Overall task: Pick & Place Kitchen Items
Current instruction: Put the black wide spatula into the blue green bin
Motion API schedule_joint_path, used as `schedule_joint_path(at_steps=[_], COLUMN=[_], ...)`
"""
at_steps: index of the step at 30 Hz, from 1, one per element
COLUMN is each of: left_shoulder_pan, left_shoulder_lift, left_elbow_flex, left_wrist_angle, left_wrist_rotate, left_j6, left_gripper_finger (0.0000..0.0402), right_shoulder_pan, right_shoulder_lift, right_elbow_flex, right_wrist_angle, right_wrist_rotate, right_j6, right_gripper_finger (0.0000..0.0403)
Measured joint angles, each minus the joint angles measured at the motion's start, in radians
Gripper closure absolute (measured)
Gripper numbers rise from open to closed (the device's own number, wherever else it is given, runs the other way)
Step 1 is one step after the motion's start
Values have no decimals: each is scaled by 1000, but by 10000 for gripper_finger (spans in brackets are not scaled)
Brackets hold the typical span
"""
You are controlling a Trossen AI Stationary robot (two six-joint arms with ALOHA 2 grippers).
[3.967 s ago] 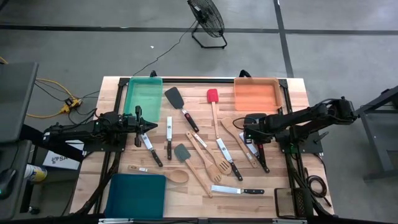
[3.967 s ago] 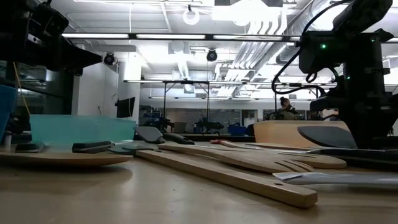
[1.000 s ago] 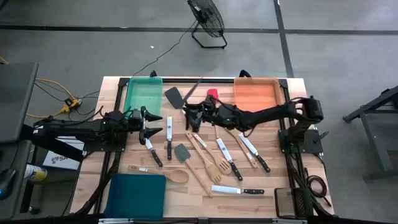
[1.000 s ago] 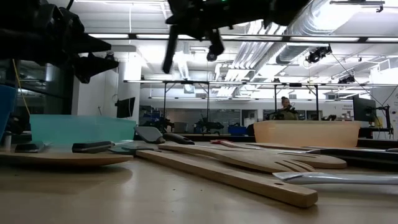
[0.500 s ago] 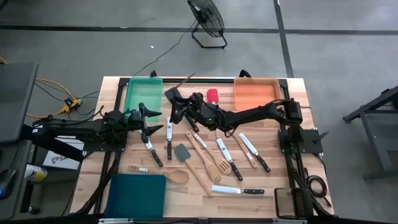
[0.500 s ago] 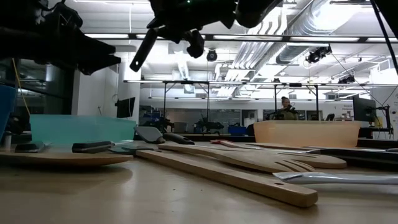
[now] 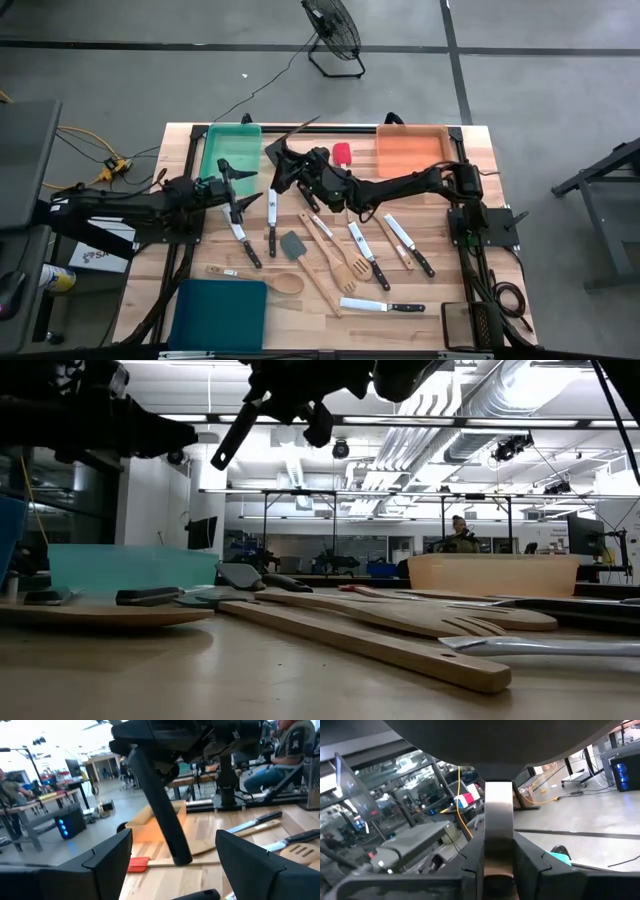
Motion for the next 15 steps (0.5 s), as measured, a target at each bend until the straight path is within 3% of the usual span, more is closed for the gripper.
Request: schedule_joint_path(at_steps=[4,15], left_shoulder_pan=[0,0], left_shoulder_lift=[121,484], left_elbow_flex=[76,309], left_wrist_angle=[-8,-55], left_wrist_rotate=[1,-157], left_j6=[0,-96], left_gripper_finger=[119,119], right_shoulder_pan=[0,0], right_shoulder_lift=[0,0], right_elbow_flex=[0,0], right_wrist_angle=[0,-2], right_wrist_rotate=[1,51], right_j6=[-3,-30], right_gripper_finger=[340,340])
